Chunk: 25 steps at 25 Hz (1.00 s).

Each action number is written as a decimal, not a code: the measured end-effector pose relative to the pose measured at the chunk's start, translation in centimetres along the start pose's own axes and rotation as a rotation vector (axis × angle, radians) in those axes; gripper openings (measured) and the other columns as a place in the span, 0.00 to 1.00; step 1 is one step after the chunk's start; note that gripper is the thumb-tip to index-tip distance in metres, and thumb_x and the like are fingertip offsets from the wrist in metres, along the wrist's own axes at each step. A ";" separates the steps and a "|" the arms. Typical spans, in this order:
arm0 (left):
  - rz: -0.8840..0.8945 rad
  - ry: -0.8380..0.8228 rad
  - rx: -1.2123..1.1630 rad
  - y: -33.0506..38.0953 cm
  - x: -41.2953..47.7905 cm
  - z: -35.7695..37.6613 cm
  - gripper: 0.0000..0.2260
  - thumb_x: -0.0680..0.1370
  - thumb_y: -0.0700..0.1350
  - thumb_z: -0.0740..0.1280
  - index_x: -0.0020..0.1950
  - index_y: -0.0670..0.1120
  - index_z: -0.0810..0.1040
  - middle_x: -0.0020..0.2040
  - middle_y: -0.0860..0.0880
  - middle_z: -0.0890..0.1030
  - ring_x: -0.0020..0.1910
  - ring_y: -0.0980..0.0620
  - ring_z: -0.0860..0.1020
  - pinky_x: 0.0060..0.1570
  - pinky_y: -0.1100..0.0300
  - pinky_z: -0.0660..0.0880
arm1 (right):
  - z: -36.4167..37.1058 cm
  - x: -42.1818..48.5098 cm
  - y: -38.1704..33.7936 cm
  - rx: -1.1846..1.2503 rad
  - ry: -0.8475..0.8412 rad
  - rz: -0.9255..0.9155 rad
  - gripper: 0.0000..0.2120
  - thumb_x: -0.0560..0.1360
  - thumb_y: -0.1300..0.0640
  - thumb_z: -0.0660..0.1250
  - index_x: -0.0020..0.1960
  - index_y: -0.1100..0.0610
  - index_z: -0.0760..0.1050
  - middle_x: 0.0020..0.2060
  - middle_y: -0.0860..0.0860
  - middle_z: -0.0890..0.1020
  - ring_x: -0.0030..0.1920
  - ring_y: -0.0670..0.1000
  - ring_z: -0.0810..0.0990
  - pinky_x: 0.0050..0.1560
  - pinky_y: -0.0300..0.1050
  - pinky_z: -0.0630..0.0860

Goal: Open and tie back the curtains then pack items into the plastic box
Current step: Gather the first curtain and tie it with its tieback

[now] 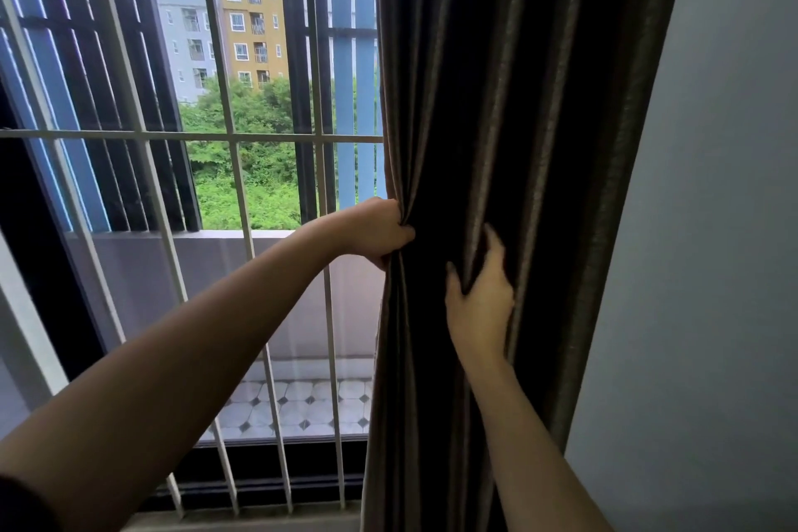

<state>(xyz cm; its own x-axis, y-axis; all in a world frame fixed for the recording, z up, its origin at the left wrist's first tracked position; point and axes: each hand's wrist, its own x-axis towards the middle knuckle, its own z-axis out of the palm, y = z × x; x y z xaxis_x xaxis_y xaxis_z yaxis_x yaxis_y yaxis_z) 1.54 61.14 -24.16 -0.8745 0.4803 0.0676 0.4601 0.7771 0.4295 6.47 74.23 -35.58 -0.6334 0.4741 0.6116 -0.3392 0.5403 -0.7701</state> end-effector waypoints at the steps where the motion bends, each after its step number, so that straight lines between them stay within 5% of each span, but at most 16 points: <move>1: 0.012 0.000 0.009 0.2 0.0 0.1 0.13 0.78 0.40 0.55 0.49 0.33 0.76 0.40 0.39 0.80 0.34 0.47 0.80 0.38 0.60 0.80 | 0.4 -0.2 0.8 -0.061 -0.126 -0.029 0.26 0.74 0.65 0.65 0.71 0.57 0.64 0.63 0.55 0.76 0.63 0.52 0.75 0.64 0.40 0.67; 5: 0.005 -0.017 0.005 1.0 0.3 0.2 0.14 0.78 0.41 0.55 0.52 0.33 0.76 0.48 0.35 0.80 0.42 0.43 0.79 0.49 0.51 0.79 | 1.4 -2.3 2.7 -0.140 -0.463 -0.068 0.24 0.73 0.69 0.62 0.69 0.60 0.68 0.60 0.55 0.78 0.60 0.53 0.77 0.63 0.33 0.65; 8: 0.041 -0.054 -0.056 1.8 0.1 0.3 0.14 0.78 0.47 0.59 0.54 0.39 0.77 0.51 0.40 0.79 0.49 0.43 0.80 0.51 0.51 0.80 | 2.1 -2.7 2.5 -0.160 -0.535 -0.058 0.17 0.73 0.66 0.62 0.62 0.61 0.72 0.52 0.56 0.80 0.53 0.53 0.79 0.61 0.43 0.73; 11: 0.120 0.031 0.146 2.2 0.6 0.7 0.19 0.76 0.59 0.62 0.51 0.43 0.78 0.44 0.44 0.80 0.43 0.46 0.80 0.47 0.54 0.80 | 1.9 -2.5 1.5 -0.228 -0.709 -0.060 0.16 0.72 0.62 0.63 0.59 0.59 0.69 0.53 0.56 0.78 0.55 0.55 0.77 0.58 0.44 0.73; 13: 0.125 0.100 0.213 2.1 1.1 1.0 0.18 0.77 0.52 0.61 0.46 0.37 0.77 0.40 0.41 0.78 0.40 0.44 0.79 0.45 0.50 0.80 | 0.7 -2.5 1.2 -0.160 -0.747 -0.096 0.22 0.69 0.60 0.64 0.63 0.56 0.69 0.59 0.53 0.76 0.60 0.51 0.74 0.64 0.45 0.70; 14: 0.106 0.094 0.191 1.9 1.2 1.0 0.15 0.78 0.48 0.60 0.44 0.36 0.76 0.39 0.41 0.78 0.37 0.45 0.79 0.43 0.50 0.81 | 0.1 -2.3 1.1 -0.122 -0.579 -0.175 0.22 0.69 0.60 0.64 0.63 0.56 0.71 0.60 0.52 0.75 0.61 0.50 0.72 0.65 0.47 0.69; 17: 0.065 0.039 0.110 1.6 1.0 0.7 0.12 0.79 0.43 0.58 0.40 0.38 0.73 0.37 0.43 0.77 0.31 0.51 0.77 0.33 0.62 0.78 | -1.9 -0.5 0.9 -0.073 0.312 -0.271 0.19 0.70 0.61 0.68 0.60 0.59 0.72 0.63 0.56 0.72 0.62 0.50 0.69 0.64 0.42 0.66; 18: 0.065 0.025 0.074 1.6 0.9 0.7 0.12 0.79 0.43 0.58 0.41 0.38 0.73 0.37 0.43 0.77 0.31 0.51 0.77 0.33 0.64 0.77 | -2.5 0.6 0.6 0.013 0.392 -0.188 0.22 0.71 0.61 0.69 0.63 0.59 0.69 0.64 0.56 0.70 0.63 0.49 0.68 0.64 0.40 0.65; 21: 0.053 -0.003 -0.049 1.5 1.0 1.0 0.11 0.79 0.41 0.57 0.51 0.35 0.74 0.45 0.40 0.78 0.42 0.43 0.81 0.42 0.55 0.81 | -2.3 2.6 1.6 0.096 0.030 -0.002 0.26 0.75 0.60 0.67 0.71 0.55 0.62 0.64 0.50 0.72 0.63 0.46 0.72 0.66 0.42 0.68; 25: 0.033 -0.014 -0.113 1.8 1.3 1.2 0.12 0.77 0.39 0.55 0.53 0.36 0.75 0.47 0.38 0.77 0.44 0.41 0.81 0.46 0.50 0.81 | -0.5 0.7 3.8 -0.116 -0.334 -0.161 0.23 0.73 0.69 0.62 0.68 0.58 0.70 0.60 0.55 0.79 0.61 0.54 0.77 0.65 0.38 0.66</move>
<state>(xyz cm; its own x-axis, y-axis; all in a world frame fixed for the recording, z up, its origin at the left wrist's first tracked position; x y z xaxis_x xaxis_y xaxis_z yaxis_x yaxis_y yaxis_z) 1.41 63.65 -24.37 -0.8565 0.5112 0.0714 0.4678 0.7102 0.5260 5.11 76.95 -37.97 -0.7763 0.1347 0.6158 -0.3840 0.6737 -0.6315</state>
